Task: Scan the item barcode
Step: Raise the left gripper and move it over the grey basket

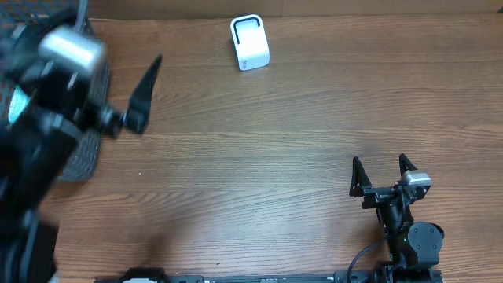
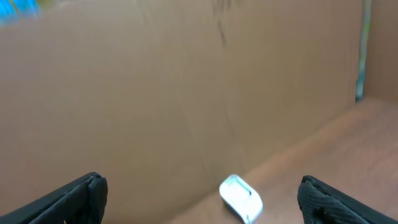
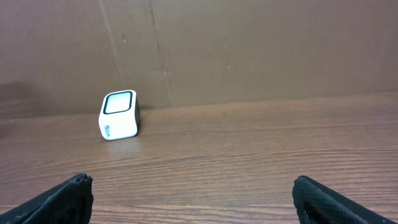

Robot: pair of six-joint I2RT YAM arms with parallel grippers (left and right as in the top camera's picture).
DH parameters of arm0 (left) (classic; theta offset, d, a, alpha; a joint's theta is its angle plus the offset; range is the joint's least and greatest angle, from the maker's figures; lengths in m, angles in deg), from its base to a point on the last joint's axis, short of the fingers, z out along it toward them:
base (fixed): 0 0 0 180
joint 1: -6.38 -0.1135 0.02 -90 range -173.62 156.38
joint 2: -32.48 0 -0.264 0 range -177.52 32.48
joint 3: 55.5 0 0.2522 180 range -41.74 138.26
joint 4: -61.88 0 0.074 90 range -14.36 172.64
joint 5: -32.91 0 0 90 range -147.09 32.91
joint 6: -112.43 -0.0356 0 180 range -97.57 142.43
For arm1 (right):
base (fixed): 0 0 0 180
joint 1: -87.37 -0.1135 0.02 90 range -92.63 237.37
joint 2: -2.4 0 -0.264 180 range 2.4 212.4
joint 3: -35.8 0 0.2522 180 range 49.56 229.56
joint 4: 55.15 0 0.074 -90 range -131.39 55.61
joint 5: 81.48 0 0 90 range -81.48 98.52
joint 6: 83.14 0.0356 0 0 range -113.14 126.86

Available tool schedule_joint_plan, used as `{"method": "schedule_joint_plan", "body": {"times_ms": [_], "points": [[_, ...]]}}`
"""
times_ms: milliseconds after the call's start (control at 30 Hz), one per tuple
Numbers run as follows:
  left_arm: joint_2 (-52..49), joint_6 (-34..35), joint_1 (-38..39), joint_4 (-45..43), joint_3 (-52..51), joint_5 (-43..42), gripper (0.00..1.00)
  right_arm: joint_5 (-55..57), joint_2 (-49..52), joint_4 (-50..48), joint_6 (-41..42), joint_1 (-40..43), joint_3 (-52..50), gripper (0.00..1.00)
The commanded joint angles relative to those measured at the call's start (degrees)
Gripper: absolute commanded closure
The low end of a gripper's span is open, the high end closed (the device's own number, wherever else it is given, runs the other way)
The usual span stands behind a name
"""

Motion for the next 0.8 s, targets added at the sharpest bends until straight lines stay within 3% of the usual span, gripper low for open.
{"method": "schedule_joint_plan", "body": {"times_ms": [0, 367, 633, 767], "points": [[-5.14, -2.05, 0.09, 1.31, 1.07, 3.82, 0.01, -0.35, -0.63, -0.20, 0.02, -0.26, -0.61, 0.00], [-17.94, -2.10, 0.09, 5.99, 1.03, 11.78, 0.00, -0.35, -0.63, -0.20, 0.02, -0.26, -0.61, 0.00], [-19.71, -1.55, 0.02, 7.17, 1.05, 17.25, 0.01, -0.35, -0.63, -0.20, 0.02, -0.26, -0.61, 0.00], [-19.76, 12.92, -1.44, 5.01, 1.05, 32.41, 0.01, -0.35, -0.63, -0.22, 0.02, -0.26, -0.61, 0.00]]}}
